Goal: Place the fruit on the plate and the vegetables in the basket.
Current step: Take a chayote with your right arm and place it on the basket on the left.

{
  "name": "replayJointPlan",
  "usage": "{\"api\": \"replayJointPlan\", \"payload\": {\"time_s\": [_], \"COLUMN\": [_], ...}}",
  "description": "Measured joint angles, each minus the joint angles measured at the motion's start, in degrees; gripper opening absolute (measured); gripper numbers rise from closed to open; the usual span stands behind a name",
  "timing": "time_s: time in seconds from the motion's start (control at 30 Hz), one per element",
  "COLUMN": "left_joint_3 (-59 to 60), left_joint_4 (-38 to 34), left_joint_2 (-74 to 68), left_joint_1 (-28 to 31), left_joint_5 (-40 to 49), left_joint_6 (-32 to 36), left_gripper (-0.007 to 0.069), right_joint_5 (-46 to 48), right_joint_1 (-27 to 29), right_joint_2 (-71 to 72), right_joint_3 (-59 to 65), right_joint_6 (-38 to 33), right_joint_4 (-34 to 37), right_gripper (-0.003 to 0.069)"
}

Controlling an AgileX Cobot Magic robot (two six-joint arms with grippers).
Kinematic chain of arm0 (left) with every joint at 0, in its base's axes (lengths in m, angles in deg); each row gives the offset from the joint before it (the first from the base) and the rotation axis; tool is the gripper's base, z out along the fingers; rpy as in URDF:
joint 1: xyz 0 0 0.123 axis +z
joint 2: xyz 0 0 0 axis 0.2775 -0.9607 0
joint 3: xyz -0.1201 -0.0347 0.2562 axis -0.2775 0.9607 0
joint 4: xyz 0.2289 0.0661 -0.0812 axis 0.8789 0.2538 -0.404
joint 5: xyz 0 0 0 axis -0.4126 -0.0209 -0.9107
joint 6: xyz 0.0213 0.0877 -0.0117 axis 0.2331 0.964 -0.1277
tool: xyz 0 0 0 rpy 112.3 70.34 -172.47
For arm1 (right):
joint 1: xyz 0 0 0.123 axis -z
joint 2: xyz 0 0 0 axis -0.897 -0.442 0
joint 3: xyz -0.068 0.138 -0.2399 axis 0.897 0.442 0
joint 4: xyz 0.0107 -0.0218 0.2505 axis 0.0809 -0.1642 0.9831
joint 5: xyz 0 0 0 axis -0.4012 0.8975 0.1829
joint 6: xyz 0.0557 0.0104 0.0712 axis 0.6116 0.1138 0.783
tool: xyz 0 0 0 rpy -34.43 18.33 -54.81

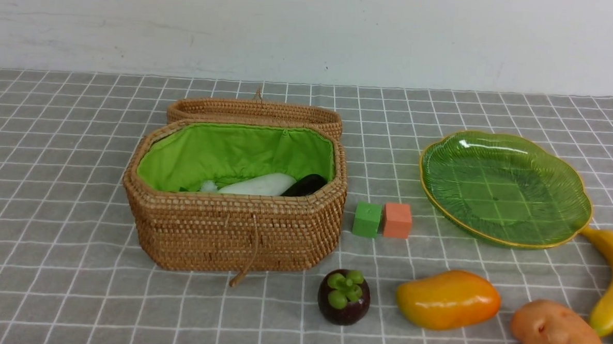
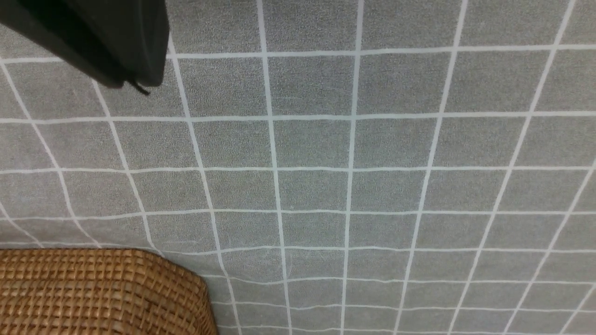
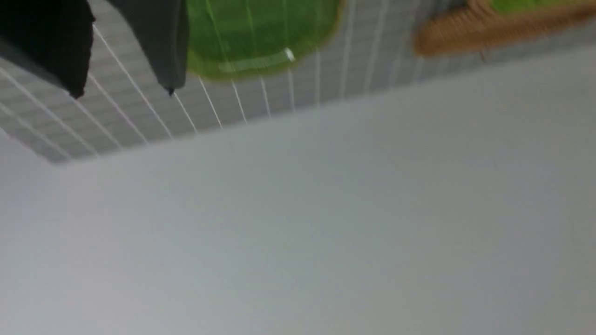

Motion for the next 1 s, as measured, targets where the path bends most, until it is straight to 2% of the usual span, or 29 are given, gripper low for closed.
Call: {"api": "replayJointPlan", "payload": {"time_s": [0.13, 0.3, 0.47, 0.57, 0.67, 0.7, 0.83, 1.0], "left_joint_3": [0.0, 0.0, 0.0, 0.0, 0.0, 0.0, 0.0, 0.0], "left_joint_4": [0.0, 0.0, 0.0, 0.0, 0.0, 0.0, 0.0, 0.0], "left_joint_2": [0.0, 0.0, 0.0, 0.0, 0.0, 0.0, 0.0, 0.0], "left_joint_1": [0.0, 0.0, 0.0, 0.0, 0.0, 0.0, 0.0, 0.0], "left_joint_5": [0.0, 0.0, 0.0, 0.0, 0.0, 0.0, 0.0, 0.0], "left_joint_6": [0.0, 0.0, 0.0, 0.0, 0.0, 0.0, 0.0, 0.0], "left_gripper": [0.0037, 0.0039, 0.0039, 0.0039, 0.0039, 0.0039, 0.0039, 0.0039], "right_joint_5": [3.0, 11.0, 20.0, 20.9, 20.9, 20.9, 19.7, 18.4], "right_joint_1": [0.0, 0.0, 0.0, 0.1, 2.1, 2.4, 10.4, 16.5], "right_joint_2": [-7.0, -17.4, -32.3, -39.5, -45.3, -45.9, -52.1, -56.5], "right_joint_3": [0.1, -0.2, -5.0, -8.8, -12.7, -13.2, -16.6, -16.8], "right_joint_6": [1.4, 10.1, 19.6, 22.8, 24.4, 24.5, 24.5, 23.8], "right_joint_4": [0.3, 1.5, -3.0, -5.6, -5.9, -5.8, -5.0, -2.2], "right_gripper": [0.0241, 0.0241, 0.0257, 0.0306, 0.0391, 0.0398, 0.0518, 0.0559]}}
